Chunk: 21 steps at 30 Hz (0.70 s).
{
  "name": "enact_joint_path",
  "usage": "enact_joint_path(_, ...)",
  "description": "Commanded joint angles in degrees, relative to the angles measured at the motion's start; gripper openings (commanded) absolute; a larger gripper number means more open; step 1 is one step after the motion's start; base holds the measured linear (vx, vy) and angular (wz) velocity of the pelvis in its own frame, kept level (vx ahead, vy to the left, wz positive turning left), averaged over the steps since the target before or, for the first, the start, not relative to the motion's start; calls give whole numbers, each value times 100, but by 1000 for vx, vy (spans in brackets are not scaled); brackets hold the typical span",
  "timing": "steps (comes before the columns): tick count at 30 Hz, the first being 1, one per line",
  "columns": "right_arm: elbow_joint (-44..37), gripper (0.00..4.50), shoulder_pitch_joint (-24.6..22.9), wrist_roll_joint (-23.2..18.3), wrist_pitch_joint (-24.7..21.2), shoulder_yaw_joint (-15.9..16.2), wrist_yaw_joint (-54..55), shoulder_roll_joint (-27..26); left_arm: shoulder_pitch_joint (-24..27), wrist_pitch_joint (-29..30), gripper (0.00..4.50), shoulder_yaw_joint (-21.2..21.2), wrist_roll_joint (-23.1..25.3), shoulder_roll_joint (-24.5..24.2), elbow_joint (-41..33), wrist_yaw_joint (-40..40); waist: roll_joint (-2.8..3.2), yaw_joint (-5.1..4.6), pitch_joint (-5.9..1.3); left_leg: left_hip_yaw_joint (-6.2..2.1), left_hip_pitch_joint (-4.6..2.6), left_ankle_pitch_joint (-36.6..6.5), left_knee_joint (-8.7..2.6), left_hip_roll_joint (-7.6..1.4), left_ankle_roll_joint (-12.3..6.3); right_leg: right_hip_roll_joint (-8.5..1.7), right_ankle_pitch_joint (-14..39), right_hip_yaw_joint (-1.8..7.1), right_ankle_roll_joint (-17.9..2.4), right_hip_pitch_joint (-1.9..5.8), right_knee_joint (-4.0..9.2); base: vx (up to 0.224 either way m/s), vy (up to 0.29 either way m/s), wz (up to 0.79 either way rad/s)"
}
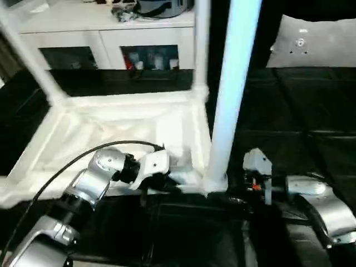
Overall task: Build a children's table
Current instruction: Rotate leg to tighten
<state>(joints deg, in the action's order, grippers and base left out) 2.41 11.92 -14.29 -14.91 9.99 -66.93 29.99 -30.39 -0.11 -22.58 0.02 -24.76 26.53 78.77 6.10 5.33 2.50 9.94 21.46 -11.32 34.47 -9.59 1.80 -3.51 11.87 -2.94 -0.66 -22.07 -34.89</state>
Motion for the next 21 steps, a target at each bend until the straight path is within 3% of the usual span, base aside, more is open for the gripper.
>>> enact_joint_path(1, 22, 382, 173, -173, -103, 136, -280, 67, -229, -373, 0, -209, -29, -31, 32, 514, -75, -7, -332, -128, -85, -1011, -388, -380, -428, -511, 998, 266, -1350, 231, 428, 0, 0, 0)
enact_joint_path(5, 63, 359, 265, -188, -147, 202, -429, 79, -312, -581, 0, -262, 13, -36, 184, 659, -71, 26, -349, -131, -91, -987, -392, -394, -351, -507, 874, 271, -1365, 231, 404, 0, 0, 0)
enact_joint_path(7, 91, 334, 350, -246, -251, 306, -600, 128, -417, -688, 0, -271, 1, -6, 343, 754, -53, 53, -360, -138, -80, -918, -385, -388, -371, -512, 749, 264, -1381, 242, 383, 0, 0, 0)
enact_joint_path(12, 90, 304, 361, -267, -399, 388, -755, 176, -478, -731, 0, -241, -35, 13, 457, 809, -76, 88, -378, -134, -66, -745, -364, -389, -412, -518, 475, 262, -1426, 251, 352, 0, 0, 0)
enact_joint_path(13, 102, 288, 365, -272, -420, 404, -786, 181, -500, -776, 0, -235, -49, 21, 522, 830, -99, 87, -375, -130, -65, -761, -363, -383, -415, -519, 517, 259, -1420, 253, 360, 0, 0, 0)
enact_joint_path(21, -55, 260, 262, -457, -702, 419, -786, 133, -458, -718, 0, -123, -192, 47, 572, 802, -81, 96, -369, -132, -69, -846, -372, -387, -360, -518, 730, 261, -1375, 250, 382, 0, 0, 0)
